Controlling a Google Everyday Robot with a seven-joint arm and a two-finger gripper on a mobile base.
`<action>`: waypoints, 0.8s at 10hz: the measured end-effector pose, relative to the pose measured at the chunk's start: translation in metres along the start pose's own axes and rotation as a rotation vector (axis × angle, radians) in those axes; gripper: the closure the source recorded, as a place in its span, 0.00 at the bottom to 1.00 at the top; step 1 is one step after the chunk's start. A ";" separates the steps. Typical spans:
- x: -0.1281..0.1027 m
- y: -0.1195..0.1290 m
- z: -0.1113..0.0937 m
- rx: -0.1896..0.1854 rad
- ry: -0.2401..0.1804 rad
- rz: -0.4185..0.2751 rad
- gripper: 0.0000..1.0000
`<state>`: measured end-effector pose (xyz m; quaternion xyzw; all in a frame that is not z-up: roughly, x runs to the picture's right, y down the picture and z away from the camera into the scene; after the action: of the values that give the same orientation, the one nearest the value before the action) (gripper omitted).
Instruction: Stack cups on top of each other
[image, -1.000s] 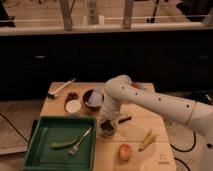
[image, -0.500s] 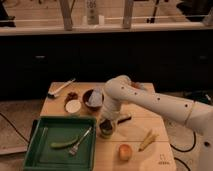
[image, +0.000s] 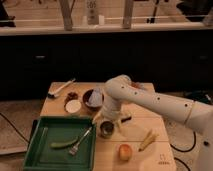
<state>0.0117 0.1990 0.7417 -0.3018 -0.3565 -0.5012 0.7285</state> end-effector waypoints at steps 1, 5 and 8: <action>0.000 0.000 -0.001 -0.002 0.000 0.000 0.20; 0.002 -0.001 -0.006 -0.010 -0.005 -0.009 0.20; 0.003 -0.001 -0.008 -0.015 -0.009 -0.013 0.20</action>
<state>0.0130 0.1907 0.7401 -0.3069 -0.3580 -0.5072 0.7214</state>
